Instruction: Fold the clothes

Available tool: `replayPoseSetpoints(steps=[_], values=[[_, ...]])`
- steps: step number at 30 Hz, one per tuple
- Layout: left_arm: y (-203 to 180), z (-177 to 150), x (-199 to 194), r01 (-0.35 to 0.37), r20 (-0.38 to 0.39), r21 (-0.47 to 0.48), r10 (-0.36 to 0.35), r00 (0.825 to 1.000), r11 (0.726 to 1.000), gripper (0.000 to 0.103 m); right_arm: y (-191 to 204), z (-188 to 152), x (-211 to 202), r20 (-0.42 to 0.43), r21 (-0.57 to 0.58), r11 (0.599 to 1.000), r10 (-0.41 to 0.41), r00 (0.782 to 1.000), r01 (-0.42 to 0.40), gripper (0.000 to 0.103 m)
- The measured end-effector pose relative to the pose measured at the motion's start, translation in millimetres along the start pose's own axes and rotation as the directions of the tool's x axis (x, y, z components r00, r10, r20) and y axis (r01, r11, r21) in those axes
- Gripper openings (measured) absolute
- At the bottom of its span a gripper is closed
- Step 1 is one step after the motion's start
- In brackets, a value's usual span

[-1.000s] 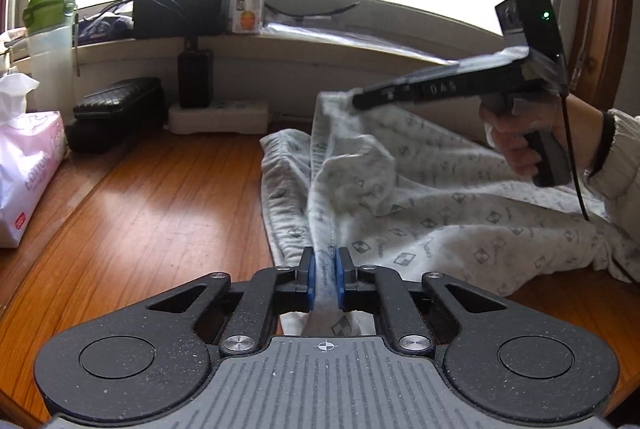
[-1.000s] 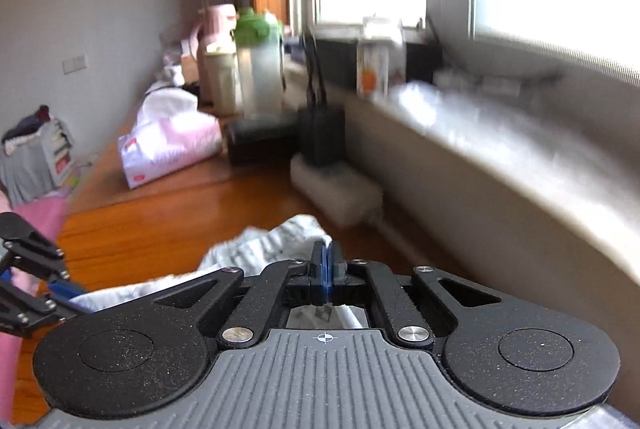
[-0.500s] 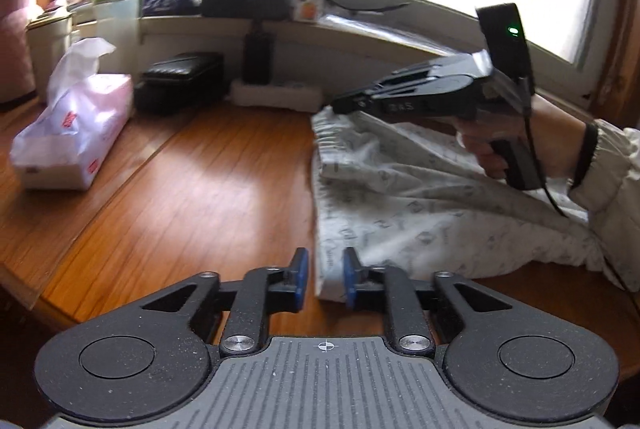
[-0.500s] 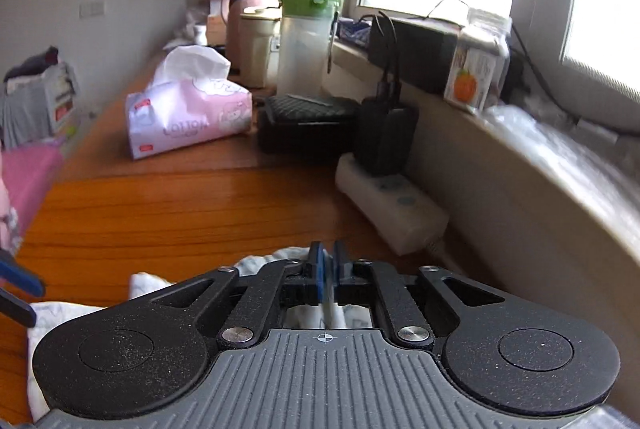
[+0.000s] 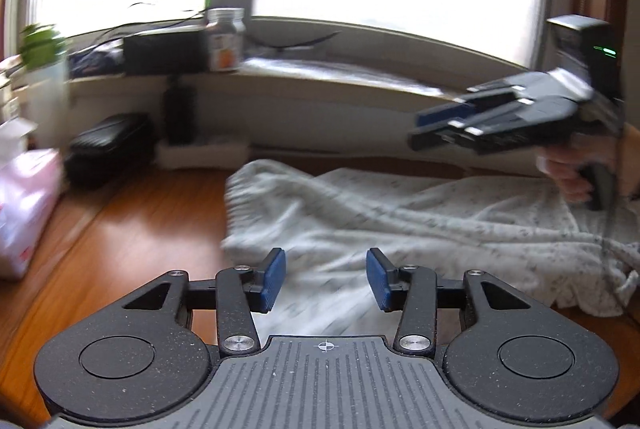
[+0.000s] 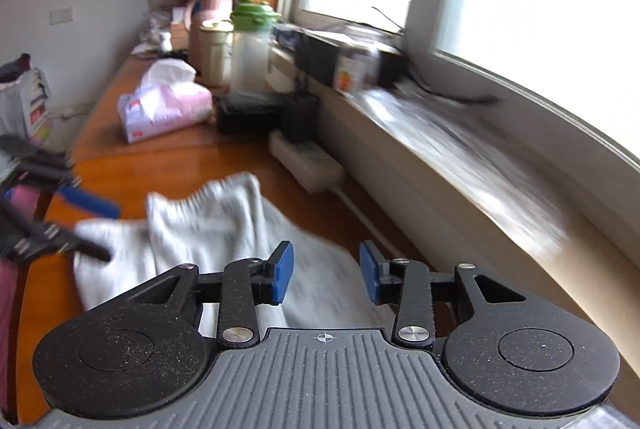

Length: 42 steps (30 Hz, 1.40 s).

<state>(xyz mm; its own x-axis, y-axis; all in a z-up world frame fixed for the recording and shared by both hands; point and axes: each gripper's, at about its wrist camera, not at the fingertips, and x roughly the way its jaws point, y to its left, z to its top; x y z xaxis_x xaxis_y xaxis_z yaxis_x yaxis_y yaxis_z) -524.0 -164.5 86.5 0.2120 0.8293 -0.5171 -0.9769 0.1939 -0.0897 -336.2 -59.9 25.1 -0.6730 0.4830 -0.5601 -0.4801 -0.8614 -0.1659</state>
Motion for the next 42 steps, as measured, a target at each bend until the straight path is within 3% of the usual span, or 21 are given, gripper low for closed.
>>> replayPoseSetpoints(steps=[5, 13, 23, 29, 35, 38, 42], values=[[-25, 5, 34, 0.054, -0.018, 0.043, -0.053, 0.998, 0.998, 0.05, -23, -42, -59, -0.073, 0.023, 0.997, -0.076, 0.994, 0.078, 0.038], [-49, -2, 69, 0.068, -0.064, 0.103, -0.062, 0.996, 0.992, 0.05, -43, -112, -150, -0.107, 0.108, 0.979, -0.164, 0.981, 0.176, 0.043], [-59, -5, 70, 0.112, -0.078, 0.095, -0.105, 0.991, 0.989, 0.051, -32, -220, -210, -0.112, 0.332, 0.894, -0.279, 0.954, 0.3, 0.047], [-92, 2, 66, 0.145, -0.07, 0.182, -0.134, 0.988, 0.973, 0.056, -18, -238, -228, -0.12, 0.307, 0.882, -0.337, 0.934, 0.358, 0.051], [-131, 12, 73, 0.206, -0.09, 0.253, -0.189, 0.978, 0.945, 0.06, -19, -241, -246, -0.073, 0.355, 0.859, -0.368, 0.927, 0.369, 0.052], [-152, 15, 76, 0.241, -0.122, 0.305, -0.213, 0.969, 0.921, 0.061, -15, -238, -261, -0.05, 0.367, 0.858, -0.368, 0.928, 0.36, 0.052], [-183, 13, 81, 0.309, -0.169, 0.392, -0.262, 0.95, 0.867, 0.063, -4, -240, -278, -0.049, 0.351, 0.867, -0.36, 0.932, 0.353, 0.053]])
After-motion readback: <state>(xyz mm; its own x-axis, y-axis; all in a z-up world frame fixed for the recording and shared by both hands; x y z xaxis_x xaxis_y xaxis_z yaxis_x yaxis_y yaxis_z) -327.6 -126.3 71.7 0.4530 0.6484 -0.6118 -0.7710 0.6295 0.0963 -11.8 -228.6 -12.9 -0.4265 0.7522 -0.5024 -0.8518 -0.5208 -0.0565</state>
